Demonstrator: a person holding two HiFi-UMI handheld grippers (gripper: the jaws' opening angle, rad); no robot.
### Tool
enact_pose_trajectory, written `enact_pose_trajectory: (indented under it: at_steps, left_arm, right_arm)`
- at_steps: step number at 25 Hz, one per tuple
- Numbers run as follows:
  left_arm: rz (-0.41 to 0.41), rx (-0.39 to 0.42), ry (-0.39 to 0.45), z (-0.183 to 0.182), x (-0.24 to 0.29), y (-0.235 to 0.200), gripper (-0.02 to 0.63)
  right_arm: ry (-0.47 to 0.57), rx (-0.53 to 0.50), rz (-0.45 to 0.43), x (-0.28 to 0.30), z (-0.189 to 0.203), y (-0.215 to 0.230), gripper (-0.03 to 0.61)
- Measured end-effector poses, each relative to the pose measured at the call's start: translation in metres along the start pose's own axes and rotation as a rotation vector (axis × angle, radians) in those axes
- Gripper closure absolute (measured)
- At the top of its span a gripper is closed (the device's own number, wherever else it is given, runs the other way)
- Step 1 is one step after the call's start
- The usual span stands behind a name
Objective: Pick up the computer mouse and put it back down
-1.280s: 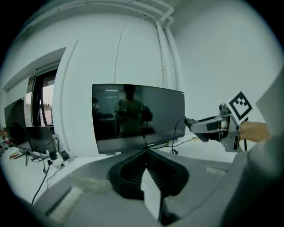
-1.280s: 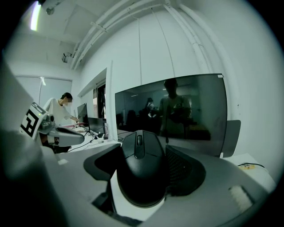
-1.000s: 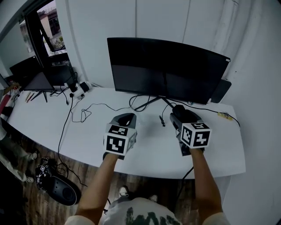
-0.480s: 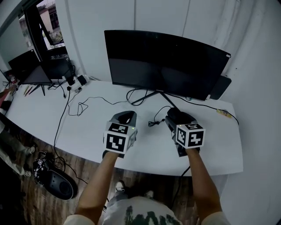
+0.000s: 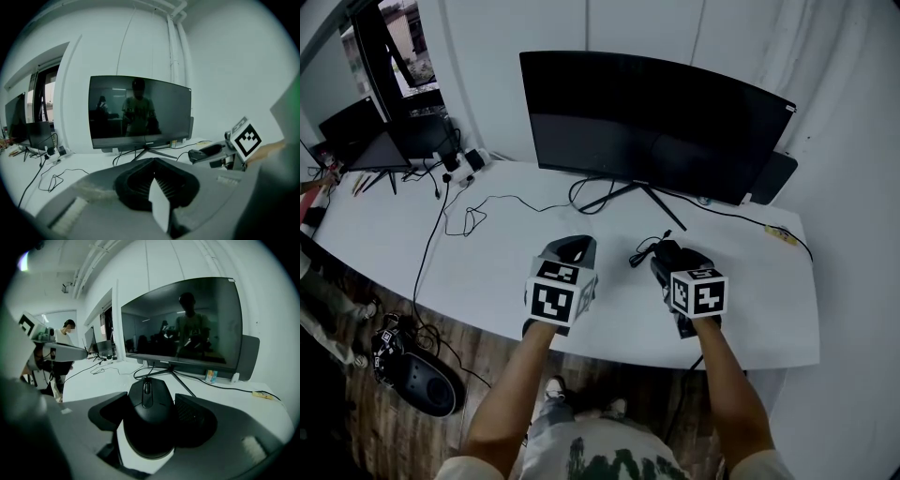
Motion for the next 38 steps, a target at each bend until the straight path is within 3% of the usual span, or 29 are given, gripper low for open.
enact_pose_trajectory:
  at_steps: [21,38]
  left_arm:
    - [0.010,0.008,-0.051,0.033,0.021,0.025,0.611]
    - [0.011,0.019,-0.065,0.037,0.028,0.026,0.611]
  right_arm:
    - [-0.222,-0.037,-0.052,0.029,0.096,0.003,0.259]
    - [-0.309,-0.093,-0.059,0.044,0.123,-0.002,0.255]
Point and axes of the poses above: the fingertips, and each gripper's own axes: x forward along the fingers, y to its right, z out of its underside, the point moved 5 cm from there along -x, backward along the fingers, and after that the axes turned 14 degrees about -x, right-handed, at the moved point
